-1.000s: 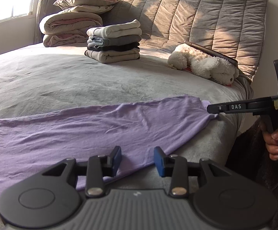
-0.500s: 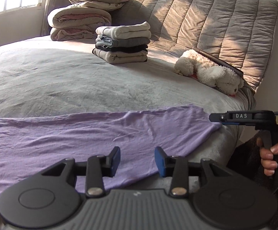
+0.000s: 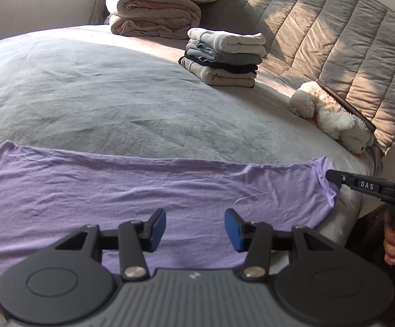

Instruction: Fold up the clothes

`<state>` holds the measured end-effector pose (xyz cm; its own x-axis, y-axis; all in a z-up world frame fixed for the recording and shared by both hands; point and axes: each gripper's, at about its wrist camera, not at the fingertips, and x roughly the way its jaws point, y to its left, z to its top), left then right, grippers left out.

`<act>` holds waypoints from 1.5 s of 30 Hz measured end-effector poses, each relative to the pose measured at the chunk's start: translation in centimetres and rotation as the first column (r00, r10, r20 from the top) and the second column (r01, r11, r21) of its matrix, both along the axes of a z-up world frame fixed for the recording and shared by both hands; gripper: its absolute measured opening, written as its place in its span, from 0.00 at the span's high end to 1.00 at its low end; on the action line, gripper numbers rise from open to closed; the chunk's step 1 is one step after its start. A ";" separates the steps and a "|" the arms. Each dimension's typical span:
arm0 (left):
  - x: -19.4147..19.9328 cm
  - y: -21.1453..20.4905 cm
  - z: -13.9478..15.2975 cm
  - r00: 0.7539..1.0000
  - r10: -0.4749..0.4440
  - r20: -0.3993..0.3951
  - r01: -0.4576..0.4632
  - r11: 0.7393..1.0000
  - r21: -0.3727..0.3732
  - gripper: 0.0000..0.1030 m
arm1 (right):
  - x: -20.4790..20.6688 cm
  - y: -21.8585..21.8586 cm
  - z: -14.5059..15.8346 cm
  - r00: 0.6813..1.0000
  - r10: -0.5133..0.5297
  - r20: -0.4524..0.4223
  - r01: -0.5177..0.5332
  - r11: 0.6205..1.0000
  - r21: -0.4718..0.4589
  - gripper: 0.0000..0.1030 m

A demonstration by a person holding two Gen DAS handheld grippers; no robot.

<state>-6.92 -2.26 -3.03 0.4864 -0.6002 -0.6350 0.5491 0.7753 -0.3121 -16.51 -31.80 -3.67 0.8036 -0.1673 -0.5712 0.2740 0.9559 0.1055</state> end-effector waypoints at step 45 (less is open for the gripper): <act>5.7 6.5 -0.5 0.928 0.214 -0.305 -0.298 0.918 -0.263 0.98 | 7.1 19.8 1.5 0.853 0.517 0.078 -0.521 0.831 0.196 0.95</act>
<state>-1.22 4.21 -3.56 0.4888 -0.6591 -0.5716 0.2088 0.7245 -0.6569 -9.39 -12.00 -2.13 0.7514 0.3949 -0.5287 -0.2607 0.9136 0.3120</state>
